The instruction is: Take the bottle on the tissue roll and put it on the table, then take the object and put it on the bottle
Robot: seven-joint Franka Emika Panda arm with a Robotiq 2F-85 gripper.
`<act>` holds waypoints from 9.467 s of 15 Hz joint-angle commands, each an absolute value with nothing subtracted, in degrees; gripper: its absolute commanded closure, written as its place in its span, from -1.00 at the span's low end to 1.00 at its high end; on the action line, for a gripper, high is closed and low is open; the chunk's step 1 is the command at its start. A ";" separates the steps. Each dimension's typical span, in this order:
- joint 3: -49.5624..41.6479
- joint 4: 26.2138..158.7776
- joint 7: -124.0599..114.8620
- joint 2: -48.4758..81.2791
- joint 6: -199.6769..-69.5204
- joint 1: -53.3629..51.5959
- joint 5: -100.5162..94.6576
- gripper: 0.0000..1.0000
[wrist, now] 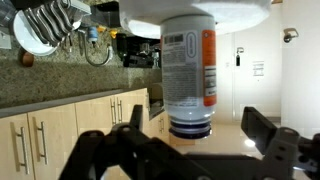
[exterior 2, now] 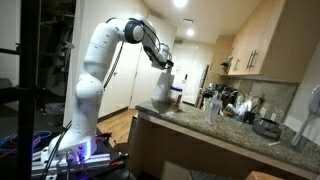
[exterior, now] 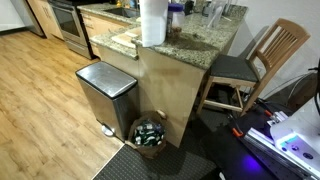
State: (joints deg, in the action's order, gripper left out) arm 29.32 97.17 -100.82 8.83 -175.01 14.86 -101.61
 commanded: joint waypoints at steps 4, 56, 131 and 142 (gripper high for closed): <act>29.32 96.66 -101.10 9.79 -174.98 14.72 -101.62 -0.49; 28.97 76.83 -22.41 3.81 -108.30 -16.14 -48.63 -1.00; -7.15 18.91 -25.90 37.64 -119.31 -23.48 -20.72 0.50; -21.36 20.61 -46.53 38.78 -147.78 -11.16 -25.50 0.50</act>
